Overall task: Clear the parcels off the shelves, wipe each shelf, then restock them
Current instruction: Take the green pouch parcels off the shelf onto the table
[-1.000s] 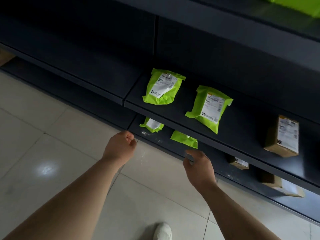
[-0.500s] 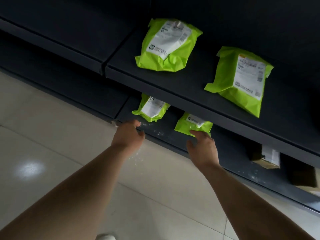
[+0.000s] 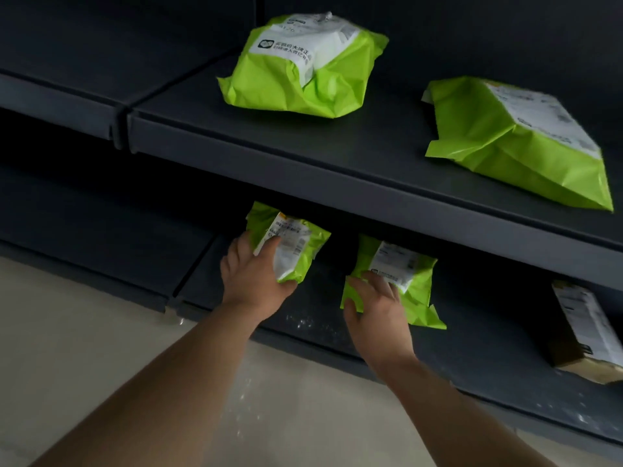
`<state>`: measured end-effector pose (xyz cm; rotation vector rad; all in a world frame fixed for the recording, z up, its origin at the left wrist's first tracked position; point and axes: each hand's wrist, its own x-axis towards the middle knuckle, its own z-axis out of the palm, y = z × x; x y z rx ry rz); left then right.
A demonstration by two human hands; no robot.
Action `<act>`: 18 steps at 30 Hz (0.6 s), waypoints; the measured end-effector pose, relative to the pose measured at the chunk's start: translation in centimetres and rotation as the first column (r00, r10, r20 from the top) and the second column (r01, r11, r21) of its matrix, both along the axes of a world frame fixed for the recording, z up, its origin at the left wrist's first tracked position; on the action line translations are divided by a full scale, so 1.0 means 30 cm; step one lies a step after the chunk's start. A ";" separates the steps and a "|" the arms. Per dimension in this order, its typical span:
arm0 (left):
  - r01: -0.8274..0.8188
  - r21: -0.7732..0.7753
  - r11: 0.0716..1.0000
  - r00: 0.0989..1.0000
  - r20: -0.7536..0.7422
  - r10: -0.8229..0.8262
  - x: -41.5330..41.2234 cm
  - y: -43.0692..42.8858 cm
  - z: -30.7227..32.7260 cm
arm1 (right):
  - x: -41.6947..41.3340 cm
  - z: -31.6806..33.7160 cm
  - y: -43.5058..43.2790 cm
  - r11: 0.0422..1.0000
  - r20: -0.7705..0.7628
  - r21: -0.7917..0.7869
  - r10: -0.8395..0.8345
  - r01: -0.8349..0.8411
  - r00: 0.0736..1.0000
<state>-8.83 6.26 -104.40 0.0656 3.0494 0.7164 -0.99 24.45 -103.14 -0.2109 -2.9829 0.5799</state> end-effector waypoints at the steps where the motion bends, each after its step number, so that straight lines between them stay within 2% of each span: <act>1: 0.004 -0.023 1.000 1.000 0.021 -0.004 -0.022 0.009 -0.015 | -0.009 -0.016 0.003 1.000 -0.017 0.007 0.005 -0.004 1.000; 7: 0.022 -0.114 0.993 0.989 0.148 -0.005 -0.091 0.054 -0.085 | -0.033 -0.077 0.024 0.999 -0.089 0.037 0.016 -0.013 0.996; 13: -0.014 -0.118 0.993 0.999 0.048 0.020 -0.073 0.064 -0.082 | -0.034 -0.060 0.086 0.982 -0.084 0.165 -0.078 0.091 0.993; 15: -0.026 -0.125 0.992 0.999 0.030 0.030 -0.069 0.065 -0.085 | -0.061 -0.053 0.115 0.964 -0.042 0.219 -0.145 0.150 0.989; 18: -0.038 -0.120 0.992 0.999 0.014 0.040 -0.064 0.075 -0.084 | -0.107 -0.054 0.152 0.946 0.133 0.222 -0.270 0.237 0.954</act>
